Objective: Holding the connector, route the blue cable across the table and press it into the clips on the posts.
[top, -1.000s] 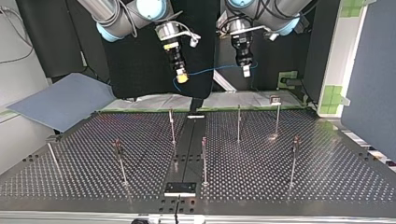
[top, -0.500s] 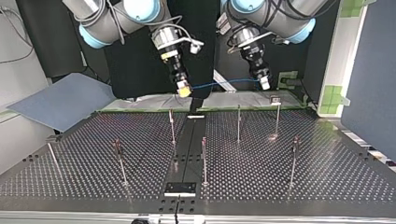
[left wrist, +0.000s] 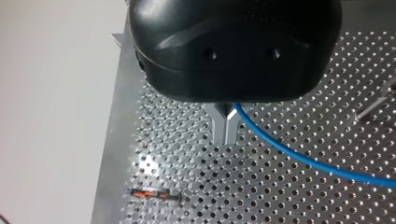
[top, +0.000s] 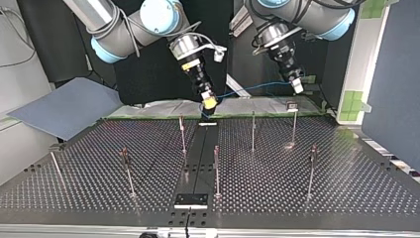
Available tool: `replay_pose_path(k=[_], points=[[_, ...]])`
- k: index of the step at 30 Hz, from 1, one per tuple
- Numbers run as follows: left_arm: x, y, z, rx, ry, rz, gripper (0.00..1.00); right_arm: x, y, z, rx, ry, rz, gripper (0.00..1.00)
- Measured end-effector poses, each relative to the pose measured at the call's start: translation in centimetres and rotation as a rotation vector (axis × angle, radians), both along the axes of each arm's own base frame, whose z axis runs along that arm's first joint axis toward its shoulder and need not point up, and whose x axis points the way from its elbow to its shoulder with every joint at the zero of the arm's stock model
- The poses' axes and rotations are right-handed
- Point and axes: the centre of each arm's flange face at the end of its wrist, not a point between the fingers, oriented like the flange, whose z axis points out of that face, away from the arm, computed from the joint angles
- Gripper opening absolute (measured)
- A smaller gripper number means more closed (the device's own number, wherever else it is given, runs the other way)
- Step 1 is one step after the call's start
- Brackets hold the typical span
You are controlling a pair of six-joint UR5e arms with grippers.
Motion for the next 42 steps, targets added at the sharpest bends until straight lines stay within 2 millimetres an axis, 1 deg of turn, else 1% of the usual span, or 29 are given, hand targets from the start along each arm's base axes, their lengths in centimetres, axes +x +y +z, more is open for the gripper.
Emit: replay_pose_path(k=[7, 11, 14, 17, 23, 28, 35, 42], points=[[0.2, 0.0, -1.0, 0.034, 0.063, -0.048, 0.0, 1.3, 0.4, 2.1, 0.002, 0.001, 0.02, 0.0], [0.6, 0.0, -1.5, 0.034, 0.076, -0.07, 0.0, 2.0, 0.5, 3.4, 0.001, -0.008, 0.03, 0.0], [1.1, 0.2, -1.6, 0.027, 0.071, -0.068, 0.0, 2.7, 0.5, 4.3, -0.006, -0.02, 0.038, 0.0], [1.6, 0.5, -1.4, 0.015, 0.061, -0.06, 0.0, 3.4, 0.4, 4.7, -0.007, -0.023, 0.043, 0.0], [3.2, 1.4, 0.0, 0.001, 0.047, -0.028, 0.0, 4.9, 0.4, 4.3, 0.008, -0.007, 0.057, 0.0], [4.4, 2.0, 1.5, -0.011, 0.033, -0.012, 0.0, 5.8, 0.0, 5.4, -0.002, -0.019, 0.06, 0.0], [6.6, 2.7, 4.0, -0.02, -0.01, -0.018, 0.0, 6.8, -0.9, 6.4, -0.002, -0.021, 0.059, 0.0], [8.4, 4.3, 5.3, -0.007, -0.031, -0.014, 0.0, 7.9, -2.0, 7.9, -0.012, -0.049, 0.059, 0.0]])
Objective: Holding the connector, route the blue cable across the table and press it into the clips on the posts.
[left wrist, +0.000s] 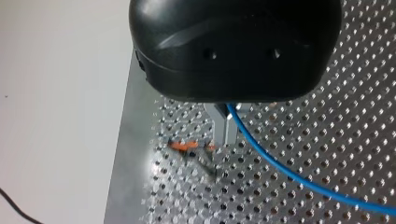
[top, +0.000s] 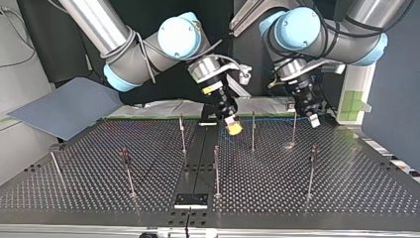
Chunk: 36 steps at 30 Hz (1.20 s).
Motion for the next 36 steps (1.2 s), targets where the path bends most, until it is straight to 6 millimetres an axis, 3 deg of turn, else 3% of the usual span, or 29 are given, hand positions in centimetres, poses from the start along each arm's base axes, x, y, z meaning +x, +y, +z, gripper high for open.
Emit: replay_pose_path(k=[11, 25, 36], points=[[2.6, 2.8, 2.0, 0.019, -0.033, 0.002, 0.0, 2.4, -1.6, -0.4, 0.003, 0.008, 0.008, 0.0], [4.8, 3.2, 1.8, 0.023, -0.035, -0.014, 0.0, 4.2, -3.2, 3.1, -0.044, -0.051, 0.021, 0.0], [5.4, 4.1, 2.4, 0.024, -0.05, 0.005, 0.0, 5.4, -3.5, 0.8, -0.031, -0.028, 0.032, 0.0]])
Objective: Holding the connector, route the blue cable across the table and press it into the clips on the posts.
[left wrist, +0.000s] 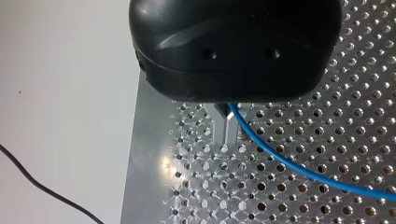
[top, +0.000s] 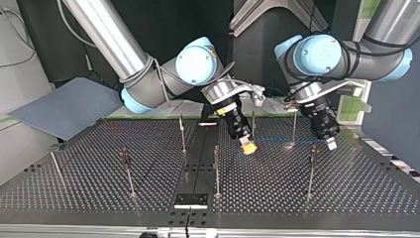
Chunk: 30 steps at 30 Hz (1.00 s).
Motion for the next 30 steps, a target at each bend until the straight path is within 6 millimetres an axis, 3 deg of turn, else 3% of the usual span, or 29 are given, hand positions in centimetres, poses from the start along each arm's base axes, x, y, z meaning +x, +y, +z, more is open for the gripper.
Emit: replay_pose_path(k=[11, 21, 30], points=[[1.3, 1.3, -0.7, 0.002, -0.004, 0.007, 0.0, 1.1, 0.0, -1.0, 0.006, 0.009, 0.017, 0.0], [2.3, 2.3, -0.2, -0.001, -0.048, -0.006, 0.0, 2.5, 0.5, 0.3, -0.007, -0.005, 0.037, 0.0], [3.5, 3.8, -0.9, 0.0, -0.048, 0.0, 0.0, 3.1, 0.1, -1.7, 0.014, 0.019, 0.035, 0.0]])
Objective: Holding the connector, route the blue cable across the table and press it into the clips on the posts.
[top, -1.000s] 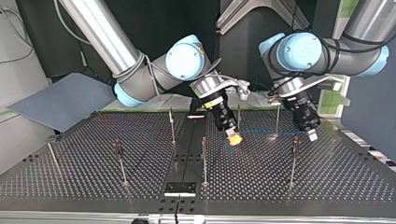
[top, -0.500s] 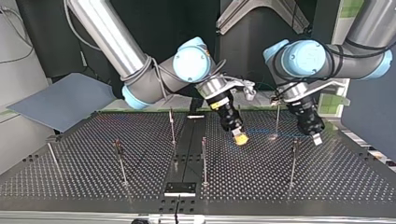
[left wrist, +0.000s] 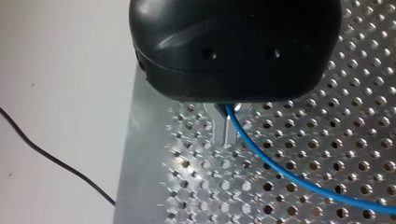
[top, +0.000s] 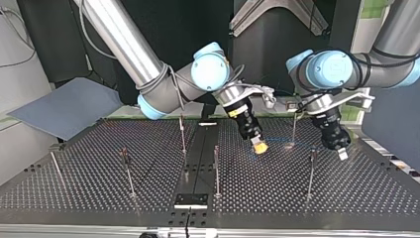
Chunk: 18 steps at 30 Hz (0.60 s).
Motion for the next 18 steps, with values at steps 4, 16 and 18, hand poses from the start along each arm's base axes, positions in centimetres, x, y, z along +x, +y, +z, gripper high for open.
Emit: replay_pose_path(k=[4, 16, 18], points=[[0.9, 0.5, -0.4, -0.003, -0.013, -0.015, 0.0, -0.1, -0.4, -0.1, 0.0, 0.001, -0.006, 0.0], [4.1, 1.5, -1.0, -0.003, -0.043, -0.069, 0.0, -0.5, -1.7, 1.0, -0.012, -0.013, -0.02, 0.0], [4.8, 1.7, -1.5, -0.003, -0.037, -0.071, 0.0, -0.6, -1.8, 1.1, -0.013, -0.014, -0.023, 0.0]])
